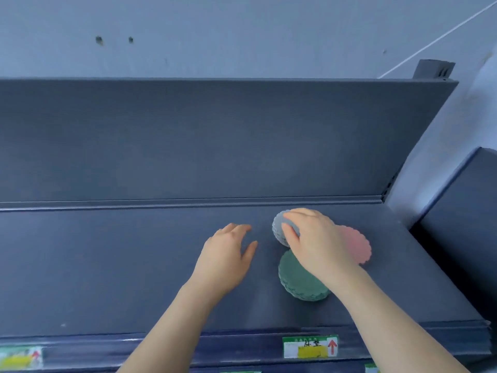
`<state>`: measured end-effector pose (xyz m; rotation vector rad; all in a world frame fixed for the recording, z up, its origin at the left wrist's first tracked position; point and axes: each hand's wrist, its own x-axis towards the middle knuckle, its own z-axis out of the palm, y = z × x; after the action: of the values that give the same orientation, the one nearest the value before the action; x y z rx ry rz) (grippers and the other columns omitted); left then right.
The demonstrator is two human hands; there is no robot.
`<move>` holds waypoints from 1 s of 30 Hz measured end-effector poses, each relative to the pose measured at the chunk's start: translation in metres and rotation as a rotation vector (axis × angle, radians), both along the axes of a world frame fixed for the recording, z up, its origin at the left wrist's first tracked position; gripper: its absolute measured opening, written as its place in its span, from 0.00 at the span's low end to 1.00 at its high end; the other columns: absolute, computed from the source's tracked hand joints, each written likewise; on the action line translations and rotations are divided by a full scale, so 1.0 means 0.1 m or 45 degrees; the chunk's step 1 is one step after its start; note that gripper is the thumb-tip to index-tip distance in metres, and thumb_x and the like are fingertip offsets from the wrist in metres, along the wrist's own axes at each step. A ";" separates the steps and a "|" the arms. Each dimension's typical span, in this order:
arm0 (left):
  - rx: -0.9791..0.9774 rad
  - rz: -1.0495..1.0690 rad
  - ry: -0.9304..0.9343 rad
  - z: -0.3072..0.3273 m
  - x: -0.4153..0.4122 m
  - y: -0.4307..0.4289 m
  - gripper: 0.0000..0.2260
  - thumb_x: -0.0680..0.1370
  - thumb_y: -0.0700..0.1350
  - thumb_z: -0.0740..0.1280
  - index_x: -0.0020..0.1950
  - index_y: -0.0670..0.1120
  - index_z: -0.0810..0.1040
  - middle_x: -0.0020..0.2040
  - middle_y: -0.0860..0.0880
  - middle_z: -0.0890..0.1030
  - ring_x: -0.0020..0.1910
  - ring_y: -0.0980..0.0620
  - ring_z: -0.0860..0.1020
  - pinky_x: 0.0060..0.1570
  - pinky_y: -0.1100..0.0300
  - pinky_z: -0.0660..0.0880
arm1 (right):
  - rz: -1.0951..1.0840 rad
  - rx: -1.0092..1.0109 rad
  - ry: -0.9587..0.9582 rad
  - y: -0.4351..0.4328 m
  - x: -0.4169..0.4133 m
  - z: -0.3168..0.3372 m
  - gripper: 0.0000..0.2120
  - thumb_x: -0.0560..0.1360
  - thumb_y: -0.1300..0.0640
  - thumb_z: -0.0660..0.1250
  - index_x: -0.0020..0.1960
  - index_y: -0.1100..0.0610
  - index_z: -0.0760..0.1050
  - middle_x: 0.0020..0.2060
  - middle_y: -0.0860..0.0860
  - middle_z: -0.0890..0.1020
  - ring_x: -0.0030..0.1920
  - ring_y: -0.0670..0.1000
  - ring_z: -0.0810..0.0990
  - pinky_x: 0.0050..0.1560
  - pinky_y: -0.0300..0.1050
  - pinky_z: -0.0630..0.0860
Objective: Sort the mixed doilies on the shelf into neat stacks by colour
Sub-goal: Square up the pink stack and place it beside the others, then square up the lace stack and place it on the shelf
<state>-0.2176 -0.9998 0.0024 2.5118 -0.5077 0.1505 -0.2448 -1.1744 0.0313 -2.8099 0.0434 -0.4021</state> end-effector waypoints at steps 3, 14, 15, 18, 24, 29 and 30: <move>0.117 0.115 -0.074 0.14 -0.10 0.53 0.17 0.80 0.52 0.58 0.68 0.51 0.70 0.61 0.53 0.76 0.60 0.52 0.73 0.58 0.58 0.70 | 0.206 0.022 0.003 0.54 0.07 0.12 0.14 0.79 0.53 0.58 0.57 0.57 0.78 0.56 0.49 0.82 0.59 0.53 0.76 0.58 0.47 0.72; 0.160 0.739 -0.085 0.19 -0.81 3.12 0.16 0.80 0.53 0.58 0.67 0.52 0.72 0.63 0.56 0.76 0.62 0.53 0.73 0.59 0.61 0.70 | 0.905 0.019 0.074 3.25 0.15 0.12 0.16 0.81 0.51 0.55 0.66 0.52 0.73 0.63 0.45 0.77 0.65 0.48 0.72 0.62 0.41 0.66; 0.164 0.787 -0.076 0.18 -0.89 3.40 0.16 0.80 0.53 0.58 0.67 0.52 0.72 0.62 0.55 0.76 0.62 0.53 0.73 0.59 0.60 0.70 | 0.961 0.033 0.081 3.57 0.13 0.12 0.17 0.81 0.51 0.55 0.67 0.51 0.72 0.64 0.44 0.76 0.66 0.47 0.71 0.63 0.40 0.65; 0.193 0.917 -0.073 0.17 -1.15 4.27 0.16 0.79 0.53 0.59 0.66 0.52 0.73 0.61 0.55 0.77 0.61 0.54 0.74 0.59 0.61 0.71 | 1.082 0.046 0.089 4.54 0.04 0.12 0.17 0.80 0.52 0.56 0.66 0.51 0.73 0.64 0.46 0.77 0.65 0.49 0.72 0.63 0.42 0.66; 0.250 1.102 -0.023 0.23 -1.55 5.78 0.15 0.80 0.53 0.59 0.64 0.52 0.74 0.59 0.55 0.78 0.57 0.54 0.76 0.55 0.59 0.73 | 1.239 0.034 0.148 6.24 -0.10 0.09 0.15 0.79 0.52 0.57 0.60 0.55 0.76 0.58 0.50 0.80 0.59 0.53 0.76 0.59 0.47 0.71; 0.226 1.246 0.016 0.19 -1.61 6.82 0.14 0.79 0.53 0.59 0.63 0.52 0.75 0.58 0.55 0.79 0.55 0.55 0.77 0.54 0.57 0.75 | 1.367 0.079 0.171 7.40 -0.09 0.08 0.16 0.79 0.51 0.58 0.64 0.51 0.75 0.60 0.47 0.80 0.61 0.51 0.76 0.60 0.45 0.70; 0.210 1.269 0.020 0.18 -1.60 7.01 0.14 0.79 0.53 0.59 0.62 0.52 0.75 0.57 0.55 0.79 0.54 0.55 0.77 0.53 0.58 0.76 | 1.385 0.079 0.178 7.62 -0.07 0.05 0.16 0.79 0.51 0.58 0.64 0.50 0.75 0.59 0.47 0.80 0.60 0.51 0.76 0.61 0.46 0.71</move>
<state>-0.3774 -0.2988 0.0201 2.6874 0.8042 0.4668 -0.2514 -0.4123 0.0367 -2.3322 -1.3187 0.0657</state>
